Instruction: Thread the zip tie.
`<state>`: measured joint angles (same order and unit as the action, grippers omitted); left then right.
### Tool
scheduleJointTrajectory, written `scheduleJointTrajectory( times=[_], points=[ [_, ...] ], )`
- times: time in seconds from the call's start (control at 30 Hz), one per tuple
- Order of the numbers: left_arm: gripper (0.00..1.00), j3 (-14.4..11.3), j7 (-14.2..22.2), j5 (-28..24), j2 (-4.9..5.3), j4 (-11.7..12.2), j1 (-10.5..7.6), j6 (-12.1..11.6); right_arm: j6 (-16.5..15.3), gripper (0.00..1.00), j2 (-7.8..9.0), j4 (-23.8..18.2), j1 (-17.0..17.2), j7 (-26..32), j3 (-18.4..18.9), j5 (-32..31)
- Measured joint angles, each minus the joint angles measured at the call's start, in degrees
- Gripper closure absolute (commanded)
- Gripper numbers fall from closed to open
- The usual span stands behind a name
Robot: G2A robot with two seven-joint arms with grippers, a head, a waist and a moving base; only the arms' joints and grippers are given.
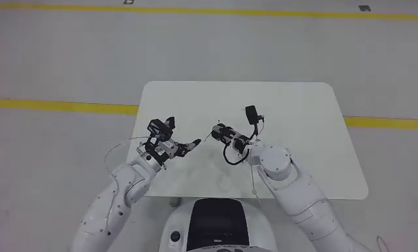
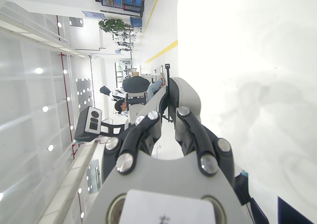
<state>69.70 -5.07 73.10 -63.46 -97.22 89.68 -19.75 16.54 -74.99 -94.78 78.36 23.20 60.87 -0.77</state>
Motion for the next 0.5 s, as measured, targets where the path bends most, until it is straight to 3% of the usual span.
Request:
scheduleJointTrajectory(
  times=[0.13, 0.33, 0.4, 0.5],
  points=[
    [0.00, -5.07, -4.19, 1.74, 1.26, 1.63, -1.87, 0.29, 0.00, 1.00, 0.00, 0.00, 0.00, 0.00, 0.00, 0.00],
    [0.00, -11.15, -11.85, 0.66, 3.20, 7.56, -6.15, 0.27, 0.00, 1.00, 0.00, 0.00, 0.00, 0.00, 0.00, 0.00],
    [0.00, -11.54, -12.32, 2.04, 3.57, 9.13, -7.36, 0.32, 0.00, 1.00, 0.00, 0.00, 0.00, 0.00, 0.00, 0.00],
    [0.00, -11.34, -12.14, 2.12, 3.58, 9.27, -7.41, 0.34, 0.00, 1.00, 0.00, 0.00, 0.00, 0.00, 0.00, 0.00]
  ],
)
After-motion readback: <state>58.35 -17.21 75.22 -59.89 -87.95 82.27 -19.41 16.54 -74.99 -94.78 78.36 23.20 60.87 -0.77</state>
